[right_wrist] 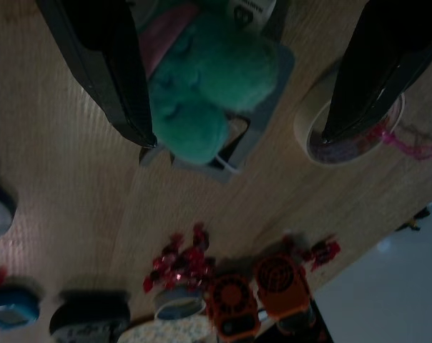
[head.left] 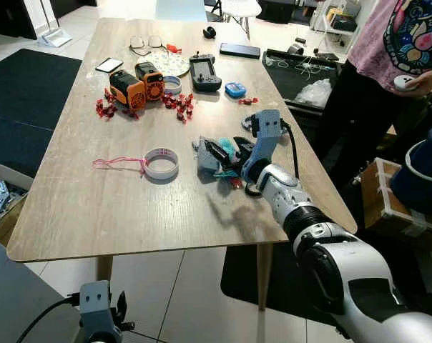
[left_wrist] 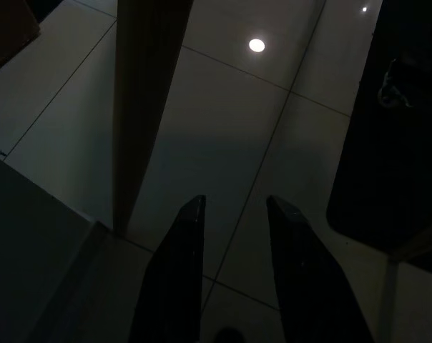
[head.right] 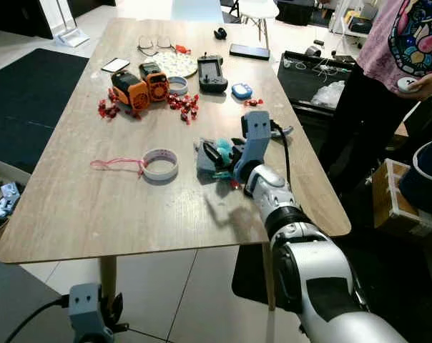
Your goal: Hang keys on a hook
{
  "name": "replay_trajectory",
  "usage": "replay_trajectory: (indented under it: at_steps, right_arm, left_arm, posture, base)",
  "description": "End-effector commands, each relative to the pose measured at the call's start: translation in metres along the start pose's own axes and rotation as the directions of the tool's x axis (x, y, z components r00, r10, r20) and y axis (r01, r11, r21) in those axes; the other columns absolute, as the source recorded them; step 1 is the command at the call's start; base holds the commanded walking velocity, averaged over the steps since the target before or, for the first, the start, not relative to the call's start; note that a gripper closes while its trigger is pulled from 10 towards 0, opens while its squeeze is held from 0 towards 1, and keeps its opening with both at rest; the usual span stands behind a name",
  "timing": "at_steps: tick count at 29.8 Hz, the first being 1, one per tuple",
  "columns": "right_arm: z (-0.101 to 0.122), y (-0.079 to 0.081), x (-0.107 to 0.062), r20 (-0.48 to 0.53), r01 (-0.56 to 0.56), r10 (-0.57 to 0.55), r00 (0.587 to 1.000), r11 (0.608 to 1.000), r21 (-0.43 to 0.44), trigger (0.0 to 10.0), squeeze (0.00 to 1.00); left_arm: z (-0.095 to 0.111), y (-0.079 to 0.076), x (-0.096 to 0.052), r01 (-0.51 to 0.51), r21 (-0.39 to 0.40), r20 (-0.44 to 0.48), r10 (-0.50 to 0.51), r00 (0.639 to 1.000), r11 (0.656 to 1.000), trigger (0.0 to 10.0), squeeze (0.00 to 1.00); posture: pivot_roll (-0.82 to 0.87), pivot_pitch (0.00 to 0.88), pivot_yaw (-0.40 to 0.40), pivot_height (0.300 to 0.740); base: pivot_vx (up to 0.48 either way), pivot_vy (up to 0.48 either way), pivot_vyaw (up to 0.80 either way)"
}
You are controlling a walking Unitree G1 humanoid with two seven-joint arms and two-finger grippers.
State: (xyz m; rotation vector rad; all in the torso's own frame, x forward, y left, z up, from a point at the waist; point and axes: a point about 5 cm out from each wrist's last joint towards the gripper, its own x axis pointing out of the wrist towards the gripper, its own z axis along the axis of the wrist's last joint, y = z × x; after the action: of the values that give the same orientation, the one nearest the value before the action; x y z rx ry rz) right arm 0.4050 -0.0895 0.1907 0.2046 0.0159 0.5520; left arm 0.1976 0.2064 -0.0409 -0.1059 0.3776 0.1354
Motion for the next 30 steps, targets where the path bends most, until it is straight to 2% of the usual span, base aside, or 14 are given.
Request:
replay_trajectory:
  at_steps: [1,4,8,20,25,30]
  right_arm:
    - [-0.014,-0.001,-0.004,-0.055,0.002,0.0,0.999,1.0,0.029,10.0,0.0]
    - [-0.015,-0.002,-0.004,-0.056,0.003,-0.001,0.998,0.999,0.036,10.0,0.0]
    - [-0.019,-0.009,-0.009,-0.042,0.031,-0.027,0.999,0.994,0.106,10.0,0.0]
    - [-0.02,-0.022,-0.018,-0.009,0.075,-0.075,0.997,0.978,0.196,10.0,0.0]
    - [-0.024,-0.03,-0.023,-0.029,0.138,-0.135,0.99,0.959,0.249,10.0,0.0]
    - [-0.025,-0.031,-0.023,-0.05,0.156,-0.149,0.988,0.957,0.244,10.0,0.0]
  left_arm:
    - [-0.007,-0.002,-0.004,-0.009,-0.028,-0.026,0.008,1.0,1.0,10.0,0.0]
    - [-0.007,-0.002,-0.004,-0.007,-0.029,-0.027,0.006,1.0,1.0,10.0,0.0]
    - [-0.007,-0.003,-0.004,-0.001,-0.033,-0.03,0.0,1.0,0.999,10.0,0.0]
    - [-0.004,-0.004,-0.001,0.008,-0.035,-0.028,-0.009,1.0,0.999,10.0,0.0]
    - [-0.004,-0.006,0.001,0.019,-0.035,-0.032,-0.02,0.999,0.999,10.0,0.0]
    - [-0.003,-0.006,0.003,0.022,-0.035,-0.033,-0.024,0.999,0.999,10.0,0.0]
  posture:
    - [0.06,0.163,-0.081,0.74]
    - [0.06,0.162,-0.081,0.74]
    - [0.06,0.159,-0.077,0.74]
    - [0.06,0.15,-0.072,0.74]
    - [0.05,0.138,-0.066,0.74]
    - [0.05,0.132,-0.066,0.74]
  base:
    - [0.0,0.0,0.0]
    - [0.0,0.0,0.0]
    - [0.0,0.0,0.0]
    - [0.0,0.0,0.0]
    - [0.0,0.0,0.0]
    - [0.0,0.0,0.0]
